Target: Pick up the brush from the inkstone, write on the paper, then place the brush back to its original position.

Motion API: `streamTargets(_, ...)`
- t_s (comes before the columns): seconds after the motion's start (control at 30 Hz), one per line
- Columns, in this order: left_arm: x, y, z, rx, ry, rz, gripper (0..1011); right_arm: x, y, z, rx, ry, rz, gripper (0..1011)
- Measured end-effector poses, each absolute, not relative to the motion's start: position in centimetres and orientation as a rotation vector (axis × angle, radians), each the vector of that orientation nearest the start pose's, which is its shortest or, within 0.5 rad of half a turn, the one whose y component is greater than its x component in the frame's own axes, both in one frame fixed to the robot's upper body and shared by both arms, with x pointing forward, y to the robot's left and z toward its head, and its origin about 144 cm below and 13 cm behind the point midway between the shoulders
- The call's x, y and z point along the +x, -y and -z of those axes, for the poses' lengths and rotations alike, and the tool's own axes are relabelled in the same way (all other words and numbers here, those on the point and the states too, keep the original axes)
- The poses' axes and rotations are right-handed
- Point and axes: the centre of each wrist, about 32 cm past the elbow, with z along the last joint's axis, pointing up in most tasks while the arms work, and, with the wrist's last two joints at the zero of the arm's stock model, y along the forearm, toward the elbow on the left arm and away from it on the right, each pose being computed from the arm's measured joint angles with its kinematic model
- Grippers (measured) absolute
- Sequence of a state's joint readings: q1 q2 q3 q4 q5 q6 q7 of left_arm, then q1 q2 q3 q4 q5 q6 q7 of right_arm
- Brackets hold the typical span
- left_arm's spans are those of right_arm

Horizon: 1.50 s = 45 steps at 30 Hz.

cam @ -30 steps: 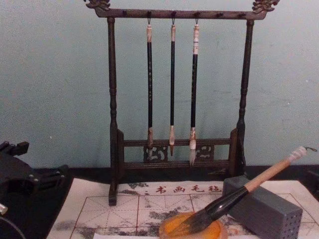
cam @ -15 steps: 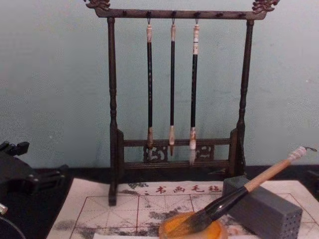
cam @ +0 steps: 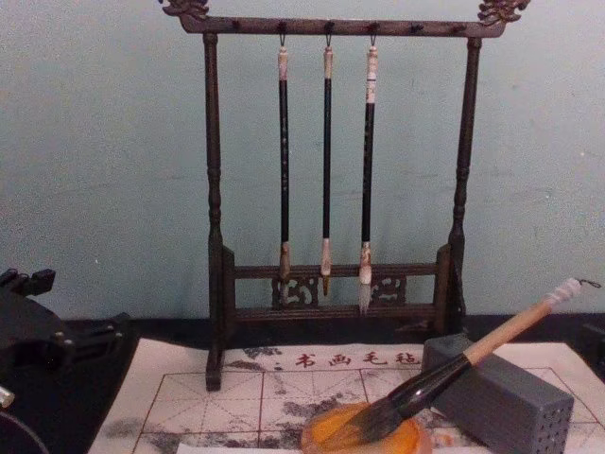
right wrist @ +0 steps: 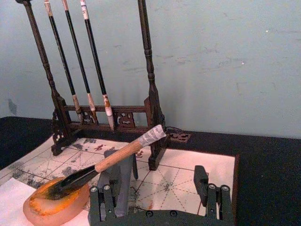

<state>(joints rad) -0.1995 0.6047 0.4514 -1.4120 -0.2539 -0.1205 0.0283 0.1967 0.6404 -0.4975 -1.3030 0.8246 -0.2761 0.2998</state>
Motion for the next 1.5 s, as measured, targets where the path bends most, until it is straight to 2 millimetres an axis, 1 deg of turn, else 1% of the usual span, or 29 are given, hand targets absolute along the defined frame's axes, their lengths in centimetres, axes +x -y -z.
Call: streamTargets(1.5, 48.86, -30.97, -113.98, 0.305, 0.285, -1.248, 1001, 48.01, 33.62, -110.88, 0.066, -0.121, 1.084, 1000)
